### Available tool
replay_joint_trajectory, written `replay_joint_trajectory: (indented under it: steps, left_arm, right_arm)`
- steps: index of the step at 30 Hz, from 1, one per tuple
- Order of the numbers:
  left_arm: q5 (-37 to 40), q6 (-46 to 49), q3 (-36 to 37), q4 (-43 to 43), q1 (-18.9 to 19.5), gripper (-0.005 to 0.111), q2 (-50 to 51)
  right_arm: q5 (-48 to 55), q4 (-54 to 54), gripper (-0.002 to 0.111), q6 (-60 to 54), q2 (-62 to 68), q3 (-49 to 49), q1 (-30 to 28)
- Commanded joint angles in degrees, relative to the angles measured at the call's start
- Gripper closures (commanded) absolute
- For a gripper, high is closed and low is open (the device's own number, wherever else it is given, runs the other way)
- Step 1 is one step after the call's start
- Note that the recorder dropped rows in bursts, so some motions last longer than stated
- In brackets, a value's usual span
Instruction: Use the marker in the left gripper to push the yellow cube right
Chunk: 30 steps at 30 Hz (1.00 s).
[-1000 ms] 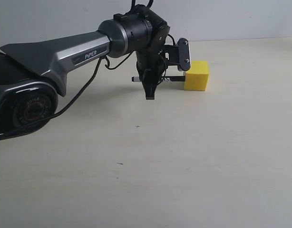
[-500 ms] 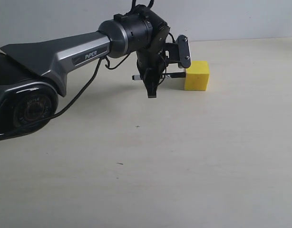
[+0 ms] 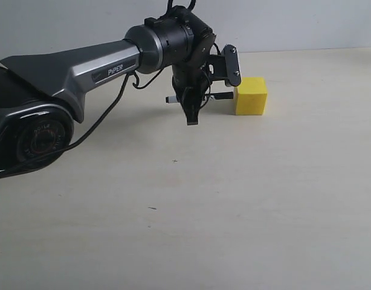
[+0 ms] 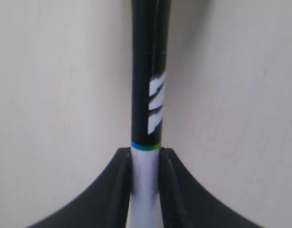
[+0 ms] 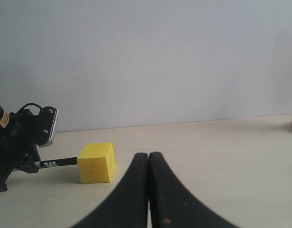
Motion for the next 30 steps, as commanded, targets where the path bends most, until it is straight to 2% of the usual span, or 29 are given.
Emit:
replay_joint_trajectory:
  steps: [1,12,16,23,30]
  left_arm:
    - [-0.06,-2.53,-0.54,1.79,-0.93,0.107,-0.33]
    - [2.34,-5.46,-0.54,3.25,-2.44,0.107,-0.45]
    - [2.72,-7.97,-0.54,9.40,-3.23,0.107,-0.45]
    - [4.65,-9.55,-0.03,11.86,-4.29,0.107,-0.99]
    - [1.63,-15.72,5.48,17.27,-5.64,0.107,-2.97]
  right_arm:
    - [-0.31,-0.05,0.108,-0.12,-0.40,0.25,-0.31]
    - [-0.31,-0.05,0.108,-0.12,-0.40,0.25,-0.31]
    - [-0.31,-0.05,0.108,-0.12,-0.40,0.25,-0.31]
    - [-0.31,-0.05,0.108,-0.12,-0.40,0.25,-0.31]
    - [-0.31,-0.05,0.108,-0.12,-0.40,0.25,-0.31]
